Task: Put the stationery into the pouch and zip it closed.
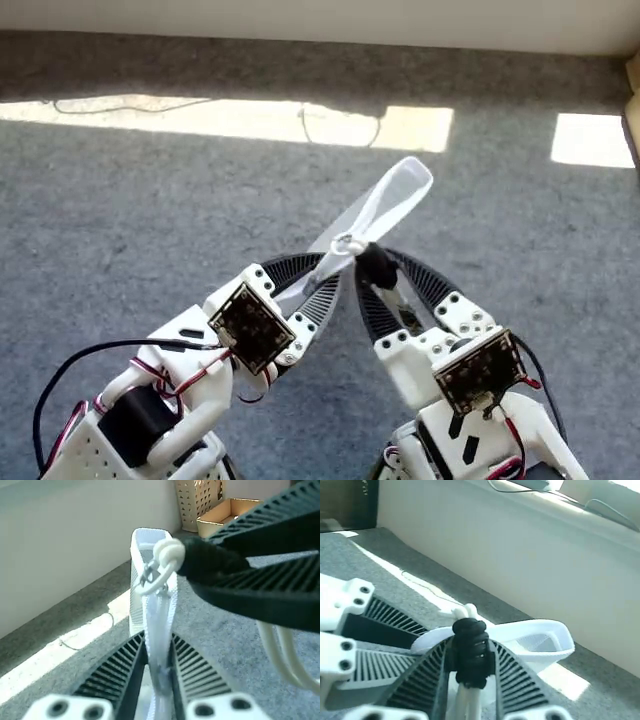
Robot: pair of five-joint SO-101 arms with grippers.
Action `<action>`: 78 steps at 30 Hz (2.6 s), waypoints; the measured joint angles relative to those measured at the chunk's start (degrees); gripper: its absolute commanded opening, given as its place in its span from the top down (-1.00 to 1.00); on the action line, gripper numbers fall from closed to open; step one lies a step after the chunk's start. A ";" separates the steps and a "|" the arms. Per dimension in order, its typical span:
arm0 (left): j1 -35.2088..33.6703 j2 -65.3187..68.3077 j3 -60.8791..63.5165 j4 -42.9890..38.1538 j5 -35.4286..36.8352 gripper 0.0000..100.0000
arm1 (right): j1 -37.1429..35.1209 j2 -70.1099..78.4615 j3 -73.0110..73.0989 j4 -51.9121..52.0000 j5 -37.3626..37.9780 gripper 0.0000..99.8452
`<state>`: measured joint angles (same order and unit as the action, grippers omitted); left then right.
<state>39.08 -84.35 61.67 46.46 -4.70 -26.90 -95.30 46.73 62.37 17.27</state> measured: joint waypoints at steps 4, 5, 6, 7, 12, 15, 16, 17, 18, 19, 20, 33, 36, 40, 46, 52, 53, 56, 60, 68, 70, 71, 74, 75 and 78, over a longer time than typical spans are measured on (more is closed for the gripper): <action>0.00 -0.62 0.00 2.29 0.00 0.99 | 4.84 0.00 0.00 -0.79 0.09 0.99; 0.00 -0.70 0.00 2.64 0.00 0.99 | 5.89 0.09 0.00 -0.79 0.09 0.99; -0.44 -0.70 0.00 2.64 0.00 0.99 | 6.86 0.09 0.00 -1.05 0.09 0.99; -1.32 -0.70 0.00 2.64 0.00 0.99 | 7.82 0.35 0.00 -1.41 0.18 0.99; -5.27 -0.70 -0.18 2.73 0.00 0.99 | 13.54 0.62 4.04 -6.86 0.18 0.99; -5.80 -0.70 -0.26 3.60 0.00 0.99 | 15.74 0.53 7.38 -9.76 0.26 0.99; -5.89 -0.70 -0.35 3.96 0.00 0.99 | 16.26 0.53 8.00 -10.55 0.26 0.99; -5.89 -0.70 -0.53 4.22 0.00 0.99 | 16.79 0.26 8.62 -11.25 0.26 0.99; -5.89 -0.70 -0.79 4.66 -0.09 0.99 | 17.32 0.09 9.05 -11.78 0.26 0.99; -5.89 -0.70 -0.97 5.10 -0.09 0.99 | 17.76 0.09 9.14 -12.40 0.26 0.99; -5.89 -0.70 -1.05 5.36 -0.18 0.99 | 18.37 0.09 9.23 -12.92 0.26 0.99; -5.98 -15.74 -0.70 15.47 -1.23 0.99 | 23.47 0.44 15.03 -22.33 0.26 0.99; -5.98 -17.32 -0.70 16.70 -1.23 0.99 | 23.82 0.35 15.03 -22.68 0.26 0.99; -5.98 -18.20 -0.70 17.58 -1.41 0.99 | 26.37 0.26 15.03 -22.68 0.26 0.99; -5.98 -18.29 -0.70 17.76 -1.41 0.99 | 29.45 0.00 19.52 -25.93 0.62 0.99; -8.62 -18.29 -0.70 17.76 -1.41 0.99 | 29.54 0.00 20.40 -26.64 3.08 0.99; -9.05 -18.29 -0.70 17.76 -1.41 0.99 | 29.54 0.00 20.48 -26.64 3.08 0.98; -10.20 -18.29 -0.70 17.76 -1.41 0.99 | 29.54 0.00 20.48 -25.85 3.08 0.90; -13.01 -18.37 0.26 15.91 -1.32 0.99 | 28.22 -0.18 20.13 -19.60 2.99 0.57; -24.09 -18.73 6.42 3.87 -4.75 0.99 | 25.49 0.09 16.44 -7.65 -3.25 0.46; -25.58 -18.64 7.30 1.58 -5.98 0.99 | 25.85 0.09 15.21 -6.15 -3.78 0.46; -26.02 -18.64 7.65 0.44 -6.68 0.99 | 25.49 0.09 14.95 -5.89 -3.96 0.46; -27.16 -18.64 7.74 -3.08 -9.49 0.99 | 25.23 0.09 14.86 -5.89 -4.13 0.46; -27.60 -18.64 7.74 -4.48 -10.55 0.99 | 25.23 0.09 14.86 -5.89 -4.13 0.46; -28.04 -18.64 7.74 -8.09 -14.07 0.99 | 25.23 0.09 14.86 -5.89 -4.13 0.46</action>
<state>11.03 -102.99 69.41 38.37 -18.77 -1.67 -95.21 61.58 56.48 13.14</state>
